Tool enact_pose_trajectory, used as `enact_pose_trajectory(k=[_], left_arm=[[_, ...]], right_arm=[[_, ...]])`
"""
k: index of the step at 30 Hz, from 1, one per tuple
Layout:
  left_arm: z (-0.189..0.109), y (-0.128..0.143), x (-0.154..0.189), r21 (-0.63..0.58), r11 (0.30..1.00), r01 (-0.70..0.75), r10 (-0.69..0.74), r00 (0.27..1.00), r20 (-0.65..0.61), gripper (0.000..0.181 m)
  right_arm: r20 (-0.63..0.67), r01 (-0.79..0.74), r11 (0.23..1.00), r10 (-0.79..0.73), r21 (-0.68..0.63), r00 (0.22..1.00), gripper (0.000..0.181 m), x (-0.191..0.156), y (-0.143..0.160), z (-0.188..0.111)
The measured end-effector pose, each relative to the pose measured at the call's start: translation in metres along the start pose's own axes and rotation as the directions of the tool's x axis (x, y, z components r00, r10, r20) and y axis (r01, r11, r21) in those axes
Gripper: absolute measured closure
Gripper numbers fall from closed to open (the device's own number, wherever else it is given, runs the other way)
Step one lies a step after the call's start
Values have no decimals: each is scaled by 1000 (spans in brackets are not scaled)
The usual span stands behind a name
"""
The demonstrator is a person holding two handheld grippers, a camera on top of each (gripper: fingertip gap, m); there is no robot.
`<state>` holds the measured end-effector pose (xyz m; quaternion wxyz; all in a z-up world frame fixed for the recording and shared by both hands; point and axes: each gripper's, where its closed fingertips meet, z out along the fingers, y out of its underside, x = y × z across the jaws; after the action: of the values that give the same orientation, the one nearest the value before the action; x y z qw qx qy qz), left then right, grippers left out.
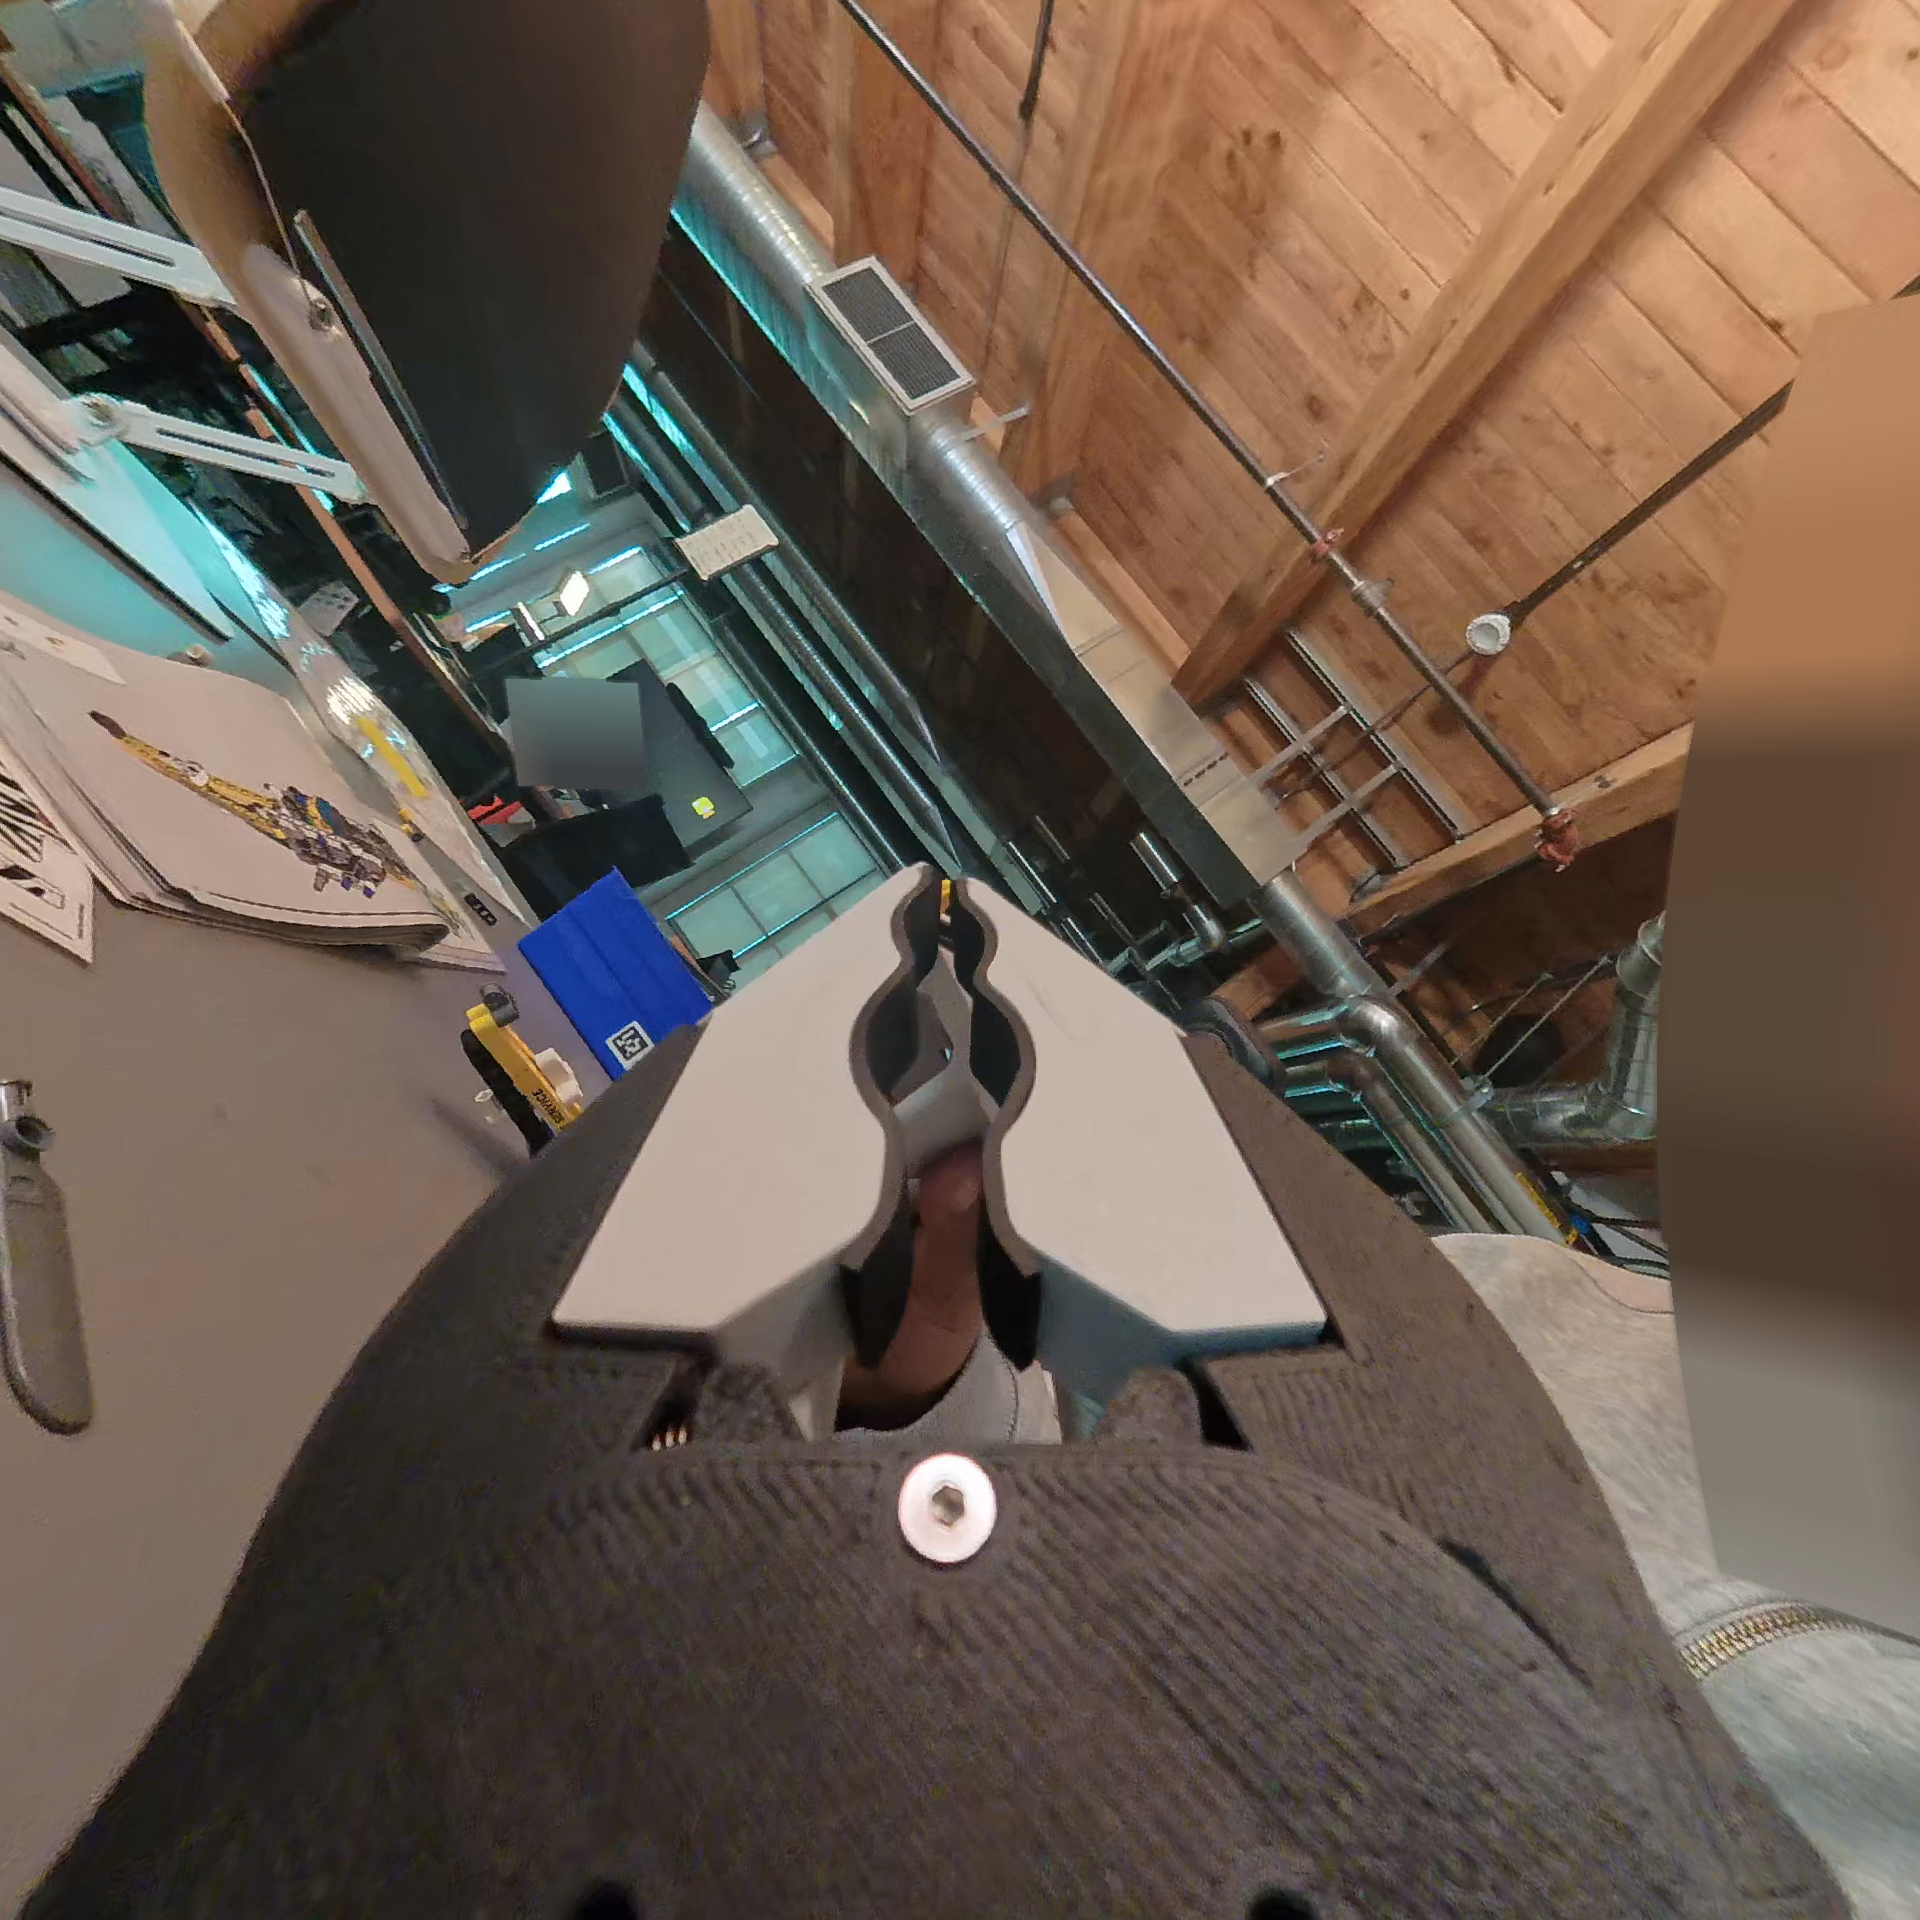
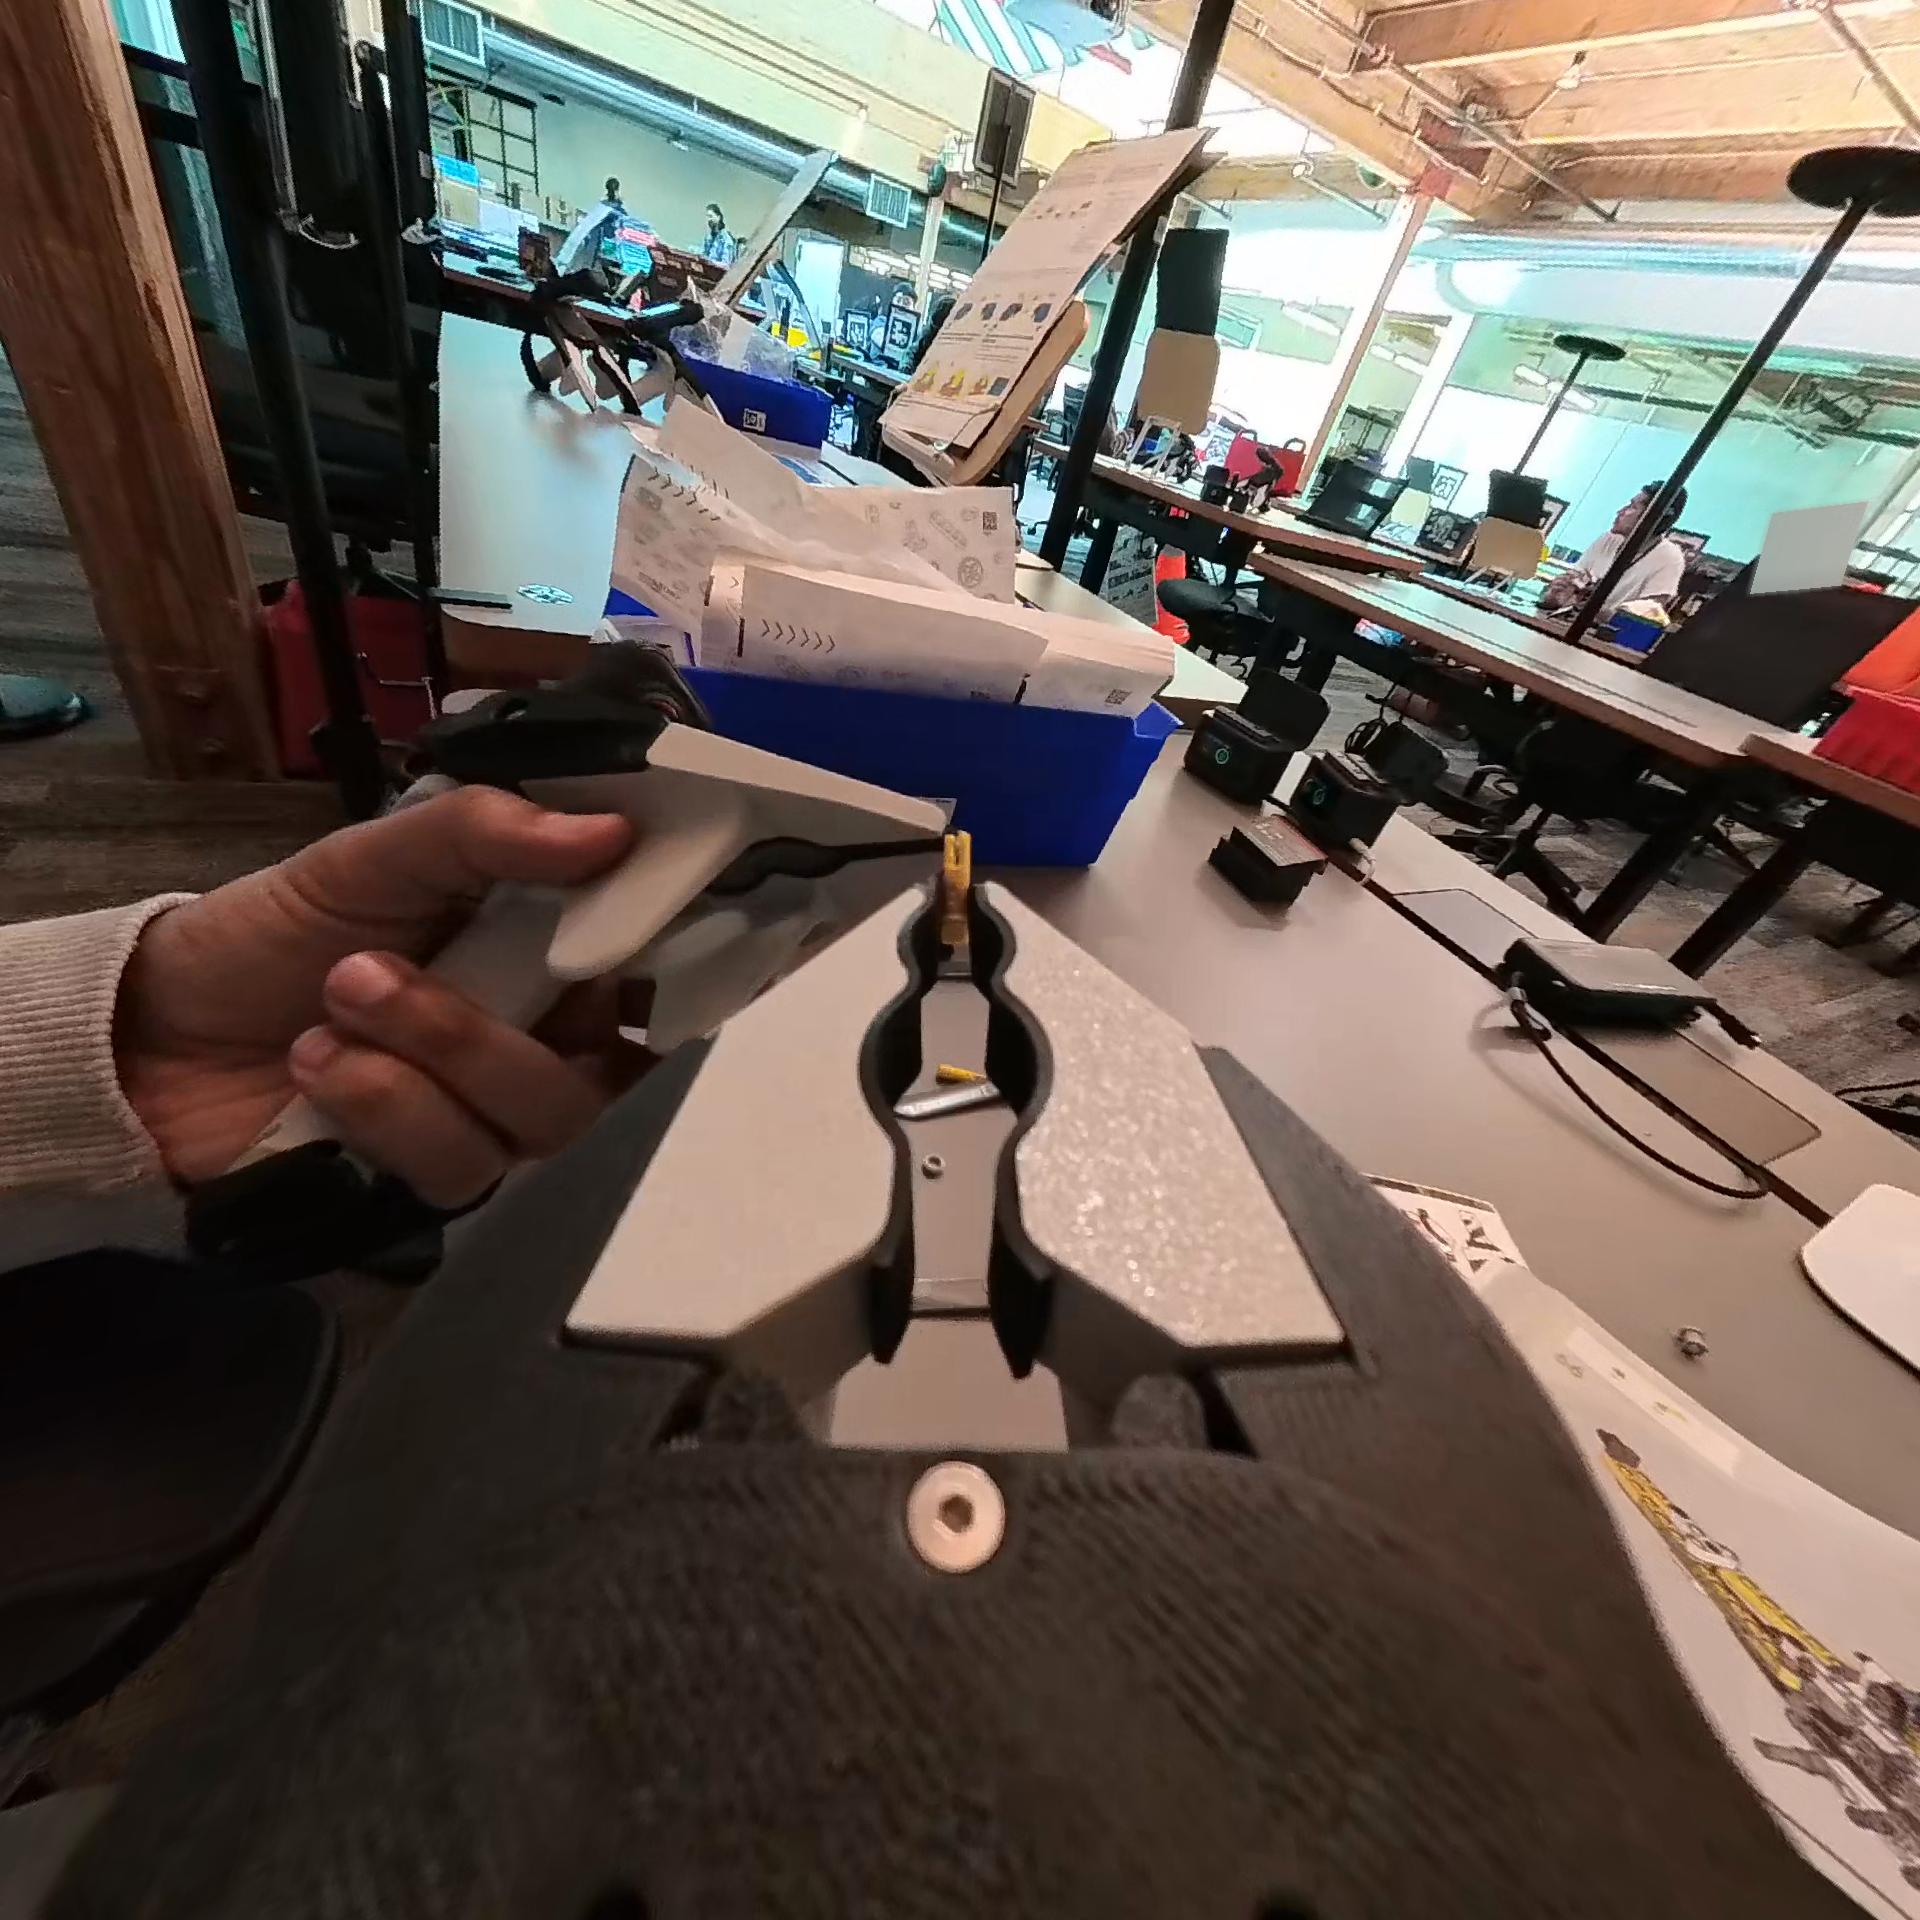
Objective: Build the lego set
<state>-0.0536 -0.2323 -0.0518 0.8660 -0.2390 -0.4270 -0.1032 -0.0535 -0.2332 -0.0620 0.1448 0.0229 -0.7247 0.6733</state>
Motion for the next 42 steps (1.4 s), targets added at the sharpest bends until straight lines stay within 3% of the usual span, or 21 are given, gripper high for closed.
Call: enact_pose_trajectory(k=[8, 11, 12, 14, 16, 19, 22, 29, 32, 37, 42], left_arm=[[3, 7, 5, -55, 998, -4, 3, 1000, -15, 176], [-1, -2, 5, -3, 1000, 6, -6, 1000, -25, 166], [-2, -6, 5, 25, 999, -25, 25, 1000, -16, 166], [0, -5, 5, 29, 983, -180, 179, 983, 47, 164], [6, 5, 2, -63, 921, -385, 391, 909, 148, 160], [9, 8, 2, -162, 741, -651, 669, 696, 262, 155], [10, 8, 9, -185, 610, -770, 784, 552, 285, 156], [12, 10, 10, -223, 558, -799, 822, 497, 277, 178], [12, 12, 12, -238, 528, -815, 844, 470, 259, 179], [13, 19, 15, -256, 506, -824, 861, 465, 206, 179], [16, 39, 11, -334, 412, -848, 910, 403, 100, 175]], right_arm=[[8, -15, 1000, 15, -15, 1000, 179, 3, 5, 1], [67, -255, 963, 250, 91, 966, 179, 10, -10, -5], [110, -417, 902, 406, 109, 907, 179, 15, -14, -7], [235, -725, 683, 693, 87, 681, 179, 21, -20, -8], [301, -859, 508, 812, 59, 500, 179, 25, -25, -9], [302, -885, 465, 843, 10, 446, 180, 20, -29, -7], [311, -910, 411, 873, -57, 375, 179, 12, -28, -4], [329, -947, 285, 917, -145, 226, 179, 4, -18, -3], [332, -940, 286, 919, -184, 215, 176, 4, -18, -6], [263, -917, 384, 901, -113, 345, 159, 34, -17, -20], [261, -804, 446, 893, -393, 368, 160, 5, -7, -33]])
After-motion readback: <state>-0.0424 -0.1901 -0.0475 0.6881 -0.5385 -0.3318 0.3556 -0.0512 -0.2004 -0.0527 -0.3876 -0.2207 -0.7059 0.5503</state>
